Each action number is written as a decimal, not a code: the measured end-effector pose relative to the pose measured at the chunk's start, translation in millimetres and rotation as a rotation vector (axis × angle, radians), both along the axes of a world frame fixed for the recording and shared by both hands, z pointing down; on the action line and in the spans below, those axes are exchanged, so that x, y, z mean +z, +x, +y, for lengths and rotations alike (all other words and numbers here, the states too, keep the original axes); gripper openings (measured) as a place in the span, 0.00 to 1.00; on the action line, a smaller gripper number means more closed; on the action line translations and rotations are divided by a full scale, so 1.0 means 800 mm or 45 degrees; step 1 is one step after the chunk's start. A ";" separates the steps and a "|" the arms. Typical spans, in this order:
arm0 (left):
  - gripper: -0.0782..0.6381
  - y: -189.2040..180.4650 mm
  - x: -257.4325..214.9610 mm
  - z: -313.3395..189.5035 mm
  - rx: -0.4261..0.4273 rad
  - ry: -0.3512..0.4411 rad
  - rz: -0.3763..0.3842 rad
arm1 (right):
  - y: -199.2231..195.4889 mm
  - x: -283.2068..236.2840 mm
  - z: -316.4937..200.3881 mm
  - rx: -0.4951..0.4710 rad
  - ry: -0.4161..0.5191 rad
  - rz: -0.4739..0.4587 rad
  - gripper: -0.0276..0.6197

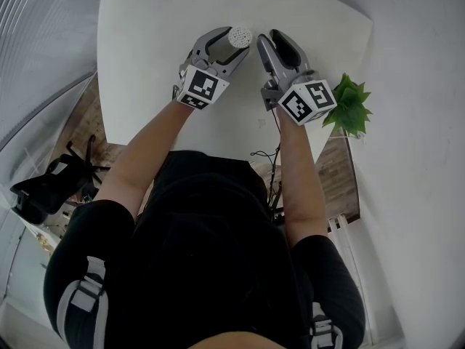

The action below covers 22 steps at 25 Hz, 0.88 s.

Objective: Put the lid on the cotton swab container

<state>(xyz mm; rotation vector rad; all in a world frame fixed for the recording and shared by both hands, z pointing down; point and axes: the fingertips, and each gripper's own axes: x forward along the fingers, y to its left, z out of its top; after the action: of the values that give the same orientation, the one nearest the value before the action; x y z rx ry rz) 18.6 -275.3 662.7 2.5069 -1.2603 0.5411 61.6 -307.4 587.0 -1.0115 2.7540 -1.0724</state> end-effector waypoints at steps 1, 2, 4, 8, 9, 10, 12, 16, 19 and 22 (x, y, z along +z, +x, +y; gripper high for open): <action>0.45 0.000 0.000 -0.001 0.001 0.002 -0.001 | -0.003 -0.001 0.002 -0.019 0.007 -0.006 0.25; 0.45 0.000 0.000 -0.002 0.001 0.005 -0.001 | -0.006 -0.001 0.005 -0.038 0.014 -0.009 0.25; 0.45 0.001 -0.001 -0.004 0.003 0.011 -0.002 | -0.013 -0.002 0.009 -0.069 0.024 -0.008 0.25; 0.45 0.000 -0.001 -0.003 0.002 0.002 -0.001 | -0.026 -0.003 0.017 -0.114 0.028 0.002 0.25; 0.45 0.000 -0.001 -0.003 0.001 0.002 0.000 | -0.028 -0.002 0.018 -0.123 0.027 0.003 0.25; 0.45 0.000 -0.001 -0.003 -0.001 0.002 0.001 | -0.030 -0.002 0.020 -0.132 0.025 0.004 0.25; 0.45 0.001 -0.001 -0.003 -0.003 0.007 0.003 | -0.033 0.000 0.022 -0.145 0.021 0.004 0.25; 0.45 0.000 -0.001 -0.004 -0.003 0.011 0.006 | -0.039 0.004 0.025 -0.172 0.025 0.021 0.25; 0.45 0.001 -0.001 -0.005 -0.004 0.011 0.009 | -0.043 0.008 0.027 -0.193 0.031 0.037 0.23; 0.45 0.002 -0.001 -0.005 -0.006 0.010 0.011 | -0.047 0.011 0.029 -0.205 0.038 0.056 0.23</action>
<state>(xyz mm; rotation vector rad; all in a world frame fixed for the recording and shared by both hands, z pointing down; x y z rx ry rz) 20.0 -279.6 662.1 2.5094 -1.2672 0.5250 23.7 -284.4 595.6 -0.8314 2.9205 -1.0356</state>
